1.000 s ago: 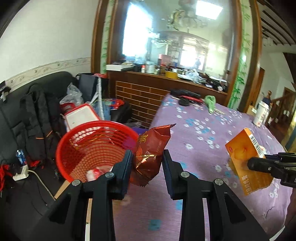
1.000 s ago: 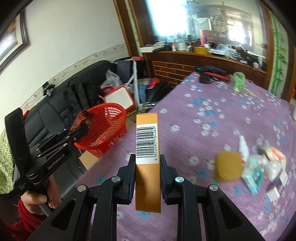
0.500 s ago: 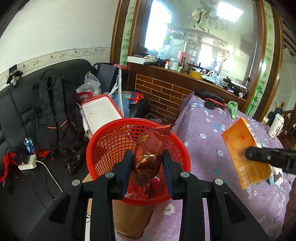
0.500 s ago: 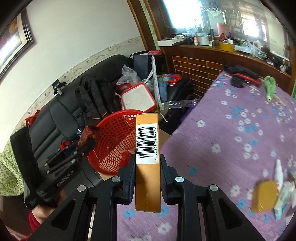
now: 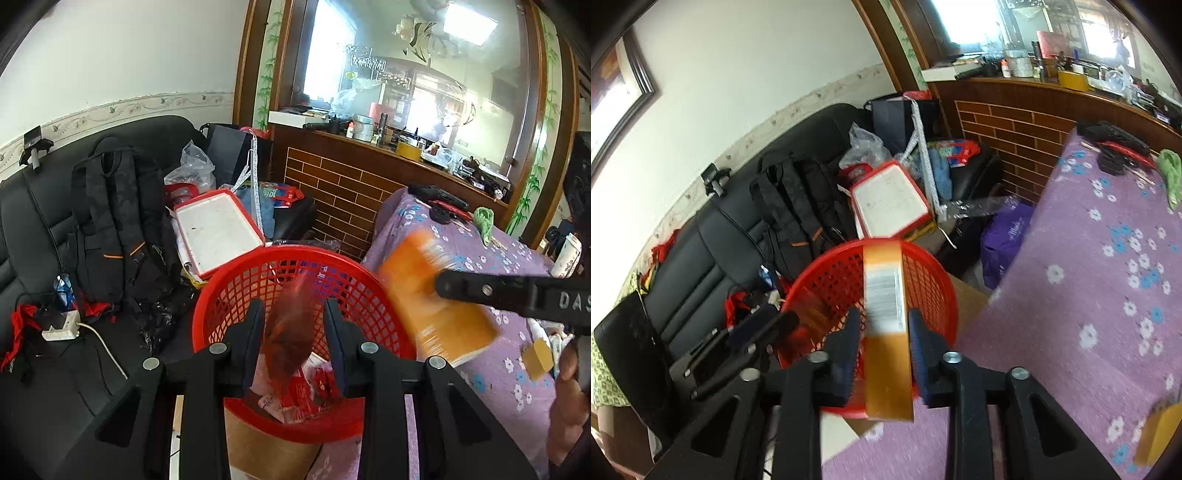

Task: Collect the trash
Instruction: 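Open both tools to drop the wrapper and box into the red basket, then move both open tools back to the trash on the table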

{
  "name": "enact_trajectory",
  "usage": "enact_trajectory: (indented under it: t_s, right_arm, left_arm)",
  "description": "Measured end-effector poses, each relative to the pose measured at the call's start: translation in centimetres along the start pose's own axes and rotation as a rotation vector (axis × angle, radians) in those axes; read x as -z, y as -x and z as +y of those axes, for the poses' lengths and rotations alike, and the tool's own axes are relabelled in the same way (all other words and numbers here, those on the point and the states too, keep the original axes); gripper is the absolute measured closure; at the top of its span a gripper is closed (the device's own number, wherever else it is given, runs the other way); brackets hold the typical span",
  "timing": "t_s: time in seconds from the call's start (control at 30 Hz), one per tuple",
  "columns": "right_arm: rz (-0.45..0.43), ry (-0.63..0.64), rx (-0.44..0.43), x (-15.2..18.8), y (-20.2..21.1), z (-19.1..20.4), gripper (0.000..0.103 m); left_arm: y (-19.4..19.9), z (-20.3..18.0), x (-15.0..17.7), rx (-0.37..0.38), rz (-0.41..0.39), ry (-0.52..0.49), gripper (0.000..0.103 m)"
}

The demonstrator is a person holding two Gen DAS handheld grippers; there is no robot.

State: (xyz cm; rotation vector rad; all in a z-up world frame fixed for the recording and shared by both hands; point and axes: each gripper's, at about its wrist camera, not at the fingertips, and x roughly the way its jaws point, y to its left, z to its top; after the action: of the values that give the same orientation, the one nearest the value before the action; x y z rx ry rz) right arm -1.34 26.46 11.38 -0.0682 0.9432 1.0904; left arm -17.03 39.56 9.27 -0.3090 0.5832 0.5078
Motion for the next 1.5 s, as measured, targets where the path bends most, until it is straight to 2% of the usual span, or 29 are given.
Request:
enact_trajectory:
  t_s: [0.03, 0.07, 0.13, 0.3, 0.67, 0.8, 0.87, 0.93, 1.03, 1.07, 1.23, 1.37, 1.5]
  right_arm:
    - [-0.003, 0.001, 0.014, -0.1, 0.0, -0.1, 0.066]
    - [-0.006, -0.004, 0.020, -0.2, 0.1, -0.3, 0.066]
    - [-0.016, -0.008, 0.011, 0.2, 1.0, -0.7, 0.066]
    - [-0.044, -0.004, 0.059, 2.3, 4.2, -2.1, 0.066]
    - [-0.062, -0.150, 0.142, 9.8, 11.9, -9.1, 0.063]
    - [-0.087, -0.212, 0.186, 12.8, 15.4, -12.1, 0.063]
    - [-0.114, -0.263, 0.210, 14.4, 17.6, -14.4, 0.062]
    - [-0.145, -0.324, 0.244, 15.9, 20.0, -16.9, 0.057]
    - [-0.195, -0.415, 0.296, 17.7, 23.1, -20.2, 0.054]
    - [-0.209, -0.439, 0.309, 18.1, 23.9, -21.1, 0.054]
    - [-0.290, -0.565, 0.330, 20.8, 28.2, -25.2, 0.054]
    - [-0.319, -0.582, 0.335, 21.9, 29.8, -26.0, 0.052]
    - [-0.330, -0.604, 0.323, 23.0, 30.7, -27.1, 0.051]
  left_arm:
    - [0.0, 0.1, -0.1, -0.001, 0.001, 0.009, 0.055]
    - [0.1, 0.2, -0.1, -0.002, -0.004, 0.019, 0.050]
    - [0.5, 0.2, 0.0, 0.000, -0.015, 0.019, 0.050]
    - [1.2, -1.5, 0.7, 0.039, -0.011, -0.017, 0.050]
    - [2.5, -10.1, 3.8, 0.168, 0.031, -0.143, 0.047]
    - [2.5, -13.7, 5.2, 0.211, 0.062, -0.198, 0.047]
    - [2.5, -15.2, 5.7, 0.228, 0.076, -0.219, 0.043]
    - [2.5, -17.4, 6.2, 0.251, 0.094, -0.254, 0.040]
    - [2.6, -20.2, 6.9, 0.282, 0.110, -0.313, 0.025]
    - [2.7, -21.2, 7.1, 0.295, 0.110, -0.336, 0.023]
    - [2.1, -27.5, 8.3, 0.355, 0.138, -0.512, 0.017]
    - [1.1, -32.1, 9.8, 0.404, 0.176, -0.665, 0.015]
    - [-0.7, -35.0, 10.6, 0.412, 0.208, -0.746, 0.015]
